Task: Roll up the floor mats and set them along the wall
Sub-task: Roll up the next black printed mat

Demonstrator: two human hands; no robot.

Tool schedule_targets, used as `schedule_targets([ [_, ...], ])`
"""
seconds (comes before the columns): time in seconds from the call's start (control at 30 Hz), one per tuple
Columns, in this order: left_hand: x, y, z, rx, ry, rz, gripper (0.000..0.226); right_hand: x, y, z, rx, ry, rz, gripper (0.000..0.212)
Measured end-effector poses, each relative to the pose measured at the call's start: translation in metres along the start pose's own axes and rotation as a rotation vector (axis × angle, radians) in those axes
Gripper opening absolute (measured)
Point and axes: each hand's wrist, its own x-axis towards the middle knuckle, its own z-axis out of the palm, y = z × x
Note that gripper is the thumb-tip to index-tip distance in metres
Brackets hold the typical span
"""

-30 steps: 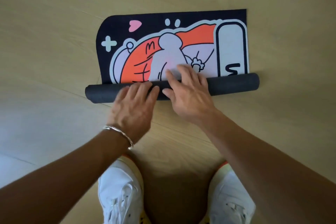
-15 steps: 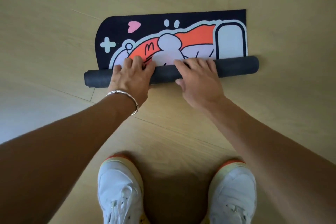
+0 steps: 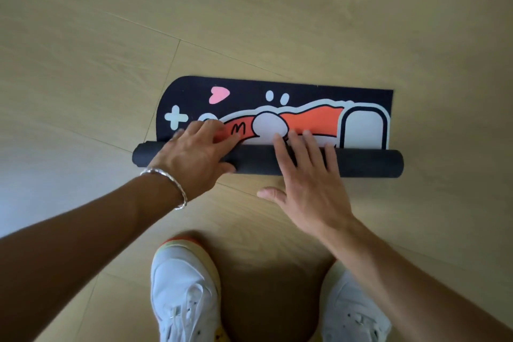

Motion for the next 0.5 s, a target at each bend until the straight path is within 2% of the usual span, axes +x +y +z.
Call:
schedule_targets([
  [0.07, -0.007, 0.007, 0.009, 0.119, 0.166, -0.01, 0.056, 0.02, 0.007, -0.009, 0.01, 0.001, 0.005, 0.099],
  [0.1, -0.011, 0.014, 0.014, 0.15, 0.192, -0.018, 0.061, 0.03, 0.011, -0.015, 0.017, 0.007, 0.007, 0.1],
  [0.2, -0.013, 0.03, 0.024, 0.196, 0.118, -0.048, 0.078, 0.051, 0.018, -0.029, 0.047, 0.007, 0.0, 0.102],
  [0.27, -0.005, 0.032, 0.02, 0.226, 0.046, -0.091, 0.084, 0.049, 0.016, -0.027, 0.049, 0.078, -0.004, 0.097],
  [0.37, 0.024, 0.021, 0.007, 0.224, 0.007, -0.118, 0.081, 0.035, 0.011, -0.015, 0.044, 0.25, 0.033, 0.08],
  [0.5, 0.049, 0.013, -0.003, 0.249, -0.032, -0.125, 0.087, 0.024, 0.011, -0.006, -0.027, 0.241, 0.052, 0.084],
])
